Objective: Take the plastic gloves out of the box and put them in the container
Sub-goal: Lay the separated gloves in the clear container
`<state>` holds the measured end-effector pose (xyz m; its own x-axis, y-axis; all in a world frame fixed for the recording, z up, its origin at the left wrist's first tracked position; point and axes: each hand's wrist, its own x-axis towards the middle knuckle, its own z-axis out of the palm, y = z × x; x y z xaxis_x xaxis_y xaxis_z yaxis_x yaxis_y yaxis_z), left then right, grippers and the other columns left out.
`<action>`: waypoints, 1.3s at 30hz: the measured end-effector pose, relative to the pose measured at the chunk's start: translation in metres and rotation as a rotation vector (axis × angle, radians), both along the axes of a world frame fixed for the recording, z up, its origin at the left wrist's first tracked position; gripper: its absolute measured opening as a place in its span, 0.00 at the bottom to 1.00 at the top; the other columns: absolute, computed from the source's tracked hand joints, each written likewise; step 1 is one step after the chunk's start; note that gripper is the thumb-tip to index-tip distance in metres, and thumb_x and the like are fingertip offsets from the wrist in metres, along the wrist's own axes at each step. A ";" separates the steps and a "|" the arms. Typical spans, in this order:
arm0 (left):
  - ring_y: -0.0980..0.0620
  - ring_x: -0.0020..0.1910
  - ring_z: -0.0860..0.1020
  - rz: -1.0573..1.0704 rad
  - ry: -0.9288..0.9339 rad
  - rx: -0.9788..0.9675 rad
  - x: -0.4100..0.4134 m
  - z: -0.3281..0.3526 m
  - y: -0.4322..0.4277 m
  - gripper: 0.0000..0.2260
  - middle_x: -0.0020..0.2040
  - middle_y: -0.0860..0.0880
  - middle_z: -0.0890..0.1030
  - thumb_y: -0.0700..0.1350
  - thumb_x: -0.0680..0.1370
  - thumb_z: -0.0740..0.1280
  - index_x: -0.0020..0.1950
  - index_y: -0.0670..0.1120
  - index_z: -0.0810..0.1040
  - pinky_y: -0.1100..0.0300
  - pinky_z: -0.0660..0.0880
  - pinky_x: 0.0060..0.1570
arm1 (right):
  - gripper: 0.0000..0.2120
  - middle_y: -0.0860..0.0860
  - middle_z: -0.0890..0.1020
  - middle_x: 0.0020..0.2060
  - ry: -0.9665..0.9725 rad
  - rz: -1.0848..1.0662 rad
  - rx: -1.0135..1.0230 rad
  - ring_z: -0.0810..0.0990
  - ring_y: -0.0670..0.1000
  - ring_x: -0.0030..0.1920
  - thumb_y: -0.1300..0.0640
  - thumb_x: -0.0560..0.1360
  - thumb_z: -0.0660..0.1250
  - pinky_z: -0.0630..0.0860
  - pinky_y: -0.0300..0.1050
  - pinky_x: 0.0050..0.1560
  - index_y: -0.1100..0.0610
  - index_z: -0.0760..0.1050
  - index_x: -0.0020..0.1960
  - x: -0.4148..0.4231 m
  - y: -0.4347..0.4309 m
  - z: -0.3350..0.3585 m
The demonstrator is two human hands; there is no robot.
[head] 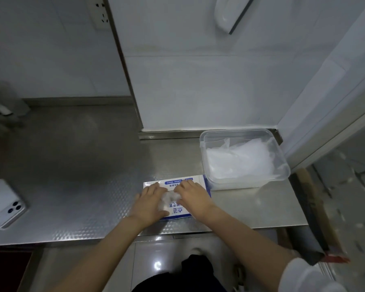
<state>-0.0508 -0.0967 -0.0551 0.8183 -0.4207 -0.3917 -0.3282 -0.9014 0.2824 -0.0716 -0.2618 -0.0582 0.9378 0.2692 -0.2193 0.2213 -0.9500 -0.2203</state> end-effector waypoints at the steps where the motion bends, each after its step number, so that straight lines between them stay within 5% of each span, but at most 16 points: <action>1: 0.51 0.74 0.55 0.007 -0.005 -0.009 -0.001 -0.001 0.000 0.32 0.76 0.51 0.54 0.55 0.73 0.69 0.73 0.55 0.59 0.57 0.54 0.70 | 0.14 0.57 0.73 0.59 -0.004 -0.003 -0.023 0.70 0.56 0.62 0.62 0.77 0.61 0.66 0.48 0.57 0.61 0.71 0.62 0.001 0.004 -0.001; 8: 0.51 0.72 0.57 0.042 -0.011 -0.033 0.000 -0.005 0.000 0.34 0.75 0.53 0.56 0.54 0.71 0.71 0.73 0.55 0.60 0.56 0.57 0.67 | 0.14 0.54 0.76 0.57 0.011 -0.104 0.073 0.77 0.57 0.53 0.70 0.74 0.57 0.67 0.47 0.45 0.60 0.69 0.57 -0.001 0.003 0.016; 16: 0.50 0.74 0.55 0.041 0.008 -0.030 0.000 -0.006 0.003 0.34 0.76 0.52 0.54 0.54 0.72 0.71 0.73 0.55 0.59 0.55 0.55 0.69 | 0.03 0.55 0.76 0.43 -0.043 -0.418 0.274 0.74 0.56 0.41 0.62 0.81 0.54 0.67 0.48 0.41 0.56 0.63 0.49 -0.009 -0.016 0.037; 20: 0.51 0.74 0.55 0.036 0.003 -0.022 0.000 -0.005 0.002 0.34 0.76 0.52 0.55 0.54 0.72 0.71 0.73 0.54 0.59 0.55 0.57 0.68 | 0.12 0.52 0.76 0.57 0.067 -0.331 0.253 0.75 0.54 0.56 0.54 0.79 0.61 0.69 0.47 0.52 0.56 0.68 0.61 -0.014 -0.012 0.036; 23: 0.51 0.74 0.55 0.041 0.005 -0.023 -0.001 -0.005 0.002 0.34 0.76 0.52 0.54 0.54 0.72 0.71 0.73 0.54 0.59 0.55 0.56 0.69 | 0.09 0.52 0.80 0.54 0.060 -0.315 0.217 0.77 0.54 0.55 0.57 0.78 0.61 0.68 0.43 0.48 0.55 0.75 0.56 -0.011 -0.012 0.038; 29: 0.51 0.74 0.55 0.042 -0.002 -0.022 -0.003 -0.003 0.002 0.34 0.76 0.52 0.54 0.54 0.73 0.71 0.74 0.55 0.58 0.55 0.56 0.69 | 0.09 0.55 0.82 0.48 -0.033 -0.372 0.324 0.79 0.56 0.50 0.63 0.78 0.58 0.73 0.47 0.48 0.58 0.77 0.50 -0.008 -0.016 0.048; 34: 0.50 0.73 0.57 0.025 -0.016 0.000 -0.003 -0.001 0.001 0.34 0.75 0.51 0.56 0.54 0.73 0.70 0.74 0.54 0.58 0.56 0.57 0.67 | 0.09 0.55 0.79 0.39 -0.301 -0.473 0.537 0.76 0.55 0.41 0.65 0.78 0.56 0.72 0.51 0.43 0.55 0.70 0.42 0.009 -0.028 0.095; 39: 0.49 0.73 0.57 -0.009 0.038 0.046 0.001 0.002 -0.001 0.35 0.75 0.50 0.56 0.54 0.73 0.70 0.74 0.52 0.57 0.55 0.58 0.68 | 0.07 0.51 0.77 0.36 -0.333 -0.440 0.603 0.74 0.52 0.38 0.64 0.78 0.57 0.70 0.43 0.40 0.59 0.71 0.43 0.029 -0.048 0.128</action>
